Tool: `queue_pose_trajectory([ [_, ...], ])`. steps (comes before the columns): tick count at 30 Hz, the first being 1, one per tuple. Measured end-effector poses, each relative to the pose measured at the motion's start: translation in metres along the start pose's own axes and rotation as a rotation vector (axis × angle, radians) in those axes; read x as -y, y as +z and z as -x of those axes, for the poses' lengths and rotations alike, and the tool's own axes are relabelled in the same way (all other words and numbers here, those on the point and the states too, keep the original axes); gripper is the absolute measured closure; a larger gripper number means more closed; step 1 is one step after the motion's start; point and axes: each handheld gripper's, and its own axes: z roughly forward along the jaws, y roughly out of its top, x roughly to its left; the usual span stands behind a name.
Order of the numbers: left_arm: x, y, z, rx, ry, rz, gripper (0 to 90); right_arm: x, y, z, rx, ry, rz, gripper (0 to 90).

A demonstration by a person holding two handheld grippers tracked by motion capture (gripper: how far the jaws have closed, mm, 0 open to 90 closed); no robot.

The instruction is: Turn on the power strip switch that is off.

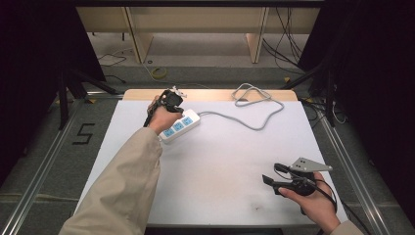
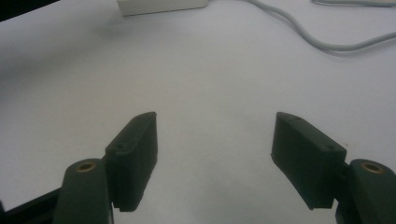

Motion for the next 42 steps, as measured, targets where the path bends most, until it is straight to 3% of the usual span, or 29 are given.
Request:
queue_pose_trajectory([
  [15,-0.003,0.002,-0.002,-0.005,0.0,0.002,89.7,0.0,0.0,0.0,-0.002,0.002,-0.001,31.9],
  [23,-0.013,-0.001,-0.002,-0.003,0.013,0.015,89.7,0.0,0.0,0.0,-0.004,0.003,-0.003,31.8],
  [42,-0.017,0.006,-0.002,-0.003,0.017,-0.001,89.8,0.001,0.0,0.001,-0.004,0.007,-0.004,31.2],
])
